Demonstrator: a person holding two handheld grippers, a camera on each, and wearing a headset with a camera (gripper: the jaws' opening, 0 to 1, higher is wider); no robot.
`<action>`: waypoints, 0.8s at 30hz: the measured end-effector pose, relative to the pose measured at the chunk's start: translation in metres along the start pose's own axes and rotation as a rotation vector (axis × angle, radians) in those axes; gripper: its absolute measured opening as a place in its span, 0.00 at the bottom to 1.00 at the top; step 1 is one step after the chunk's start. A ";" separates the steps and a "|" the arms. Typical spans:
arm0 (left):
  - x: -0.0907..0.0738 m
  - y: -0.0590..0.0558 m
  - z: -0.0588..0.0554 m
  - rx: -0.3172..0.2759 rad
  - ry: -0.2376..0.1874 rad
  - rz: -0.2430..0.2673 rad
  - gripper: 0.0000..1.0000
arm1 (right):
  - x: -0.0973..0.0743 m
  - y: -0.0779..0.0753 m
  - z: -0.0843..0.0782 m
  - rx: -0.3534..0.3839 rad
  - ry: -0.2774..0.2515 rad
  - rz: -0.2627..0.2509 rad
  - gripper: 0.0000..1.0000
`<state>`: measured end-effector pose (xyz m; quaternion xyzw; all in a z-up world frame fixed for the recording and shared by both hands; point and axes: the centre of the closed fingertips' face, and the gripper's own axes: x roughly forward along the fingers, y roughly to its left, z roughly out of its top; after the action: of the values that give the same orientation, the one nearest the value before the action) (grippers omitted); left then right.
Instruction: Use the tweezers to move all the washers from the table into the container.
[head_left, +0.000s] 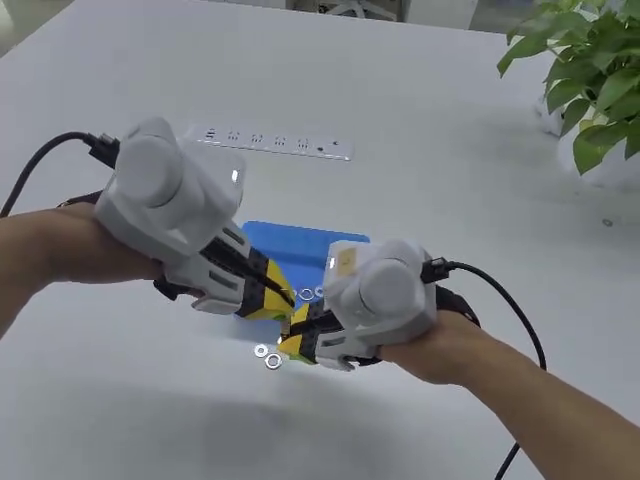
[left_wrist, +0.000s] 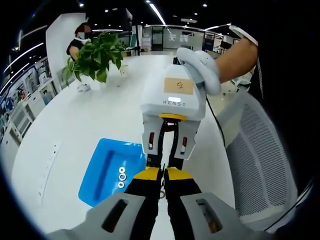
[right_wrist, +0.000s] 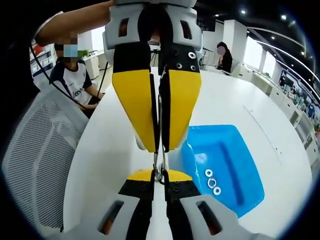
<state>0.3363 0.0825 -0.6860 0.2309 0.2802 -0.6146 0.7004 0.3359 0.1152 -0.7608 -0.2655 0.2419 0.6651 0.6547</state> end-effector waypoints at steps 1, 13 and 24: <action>-0.001 0.000 0.001 0.002 0.001 0.002 0.06 | -0.001 0.000 0.001 0.002 -0.002 0.000 0.09; -0.015 0.006 0.014 0.021 -0.005 0.015 0.06 | -0.012 -0.009 0.018 -0.022 -0.009 -0.022 0.09; -0.024 0.024 0.023 0.042 -0.015 0.043 0.06 | -0.018 -0.029 0.027 -0.033 -0.015 -0.047 0.09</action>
<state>0.3602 0.0881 -0.6533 0.2470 0.2567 -0.6068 0.7105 0.3642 0.1211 -0.7279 -0.2769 0.2195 0.6556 0.6674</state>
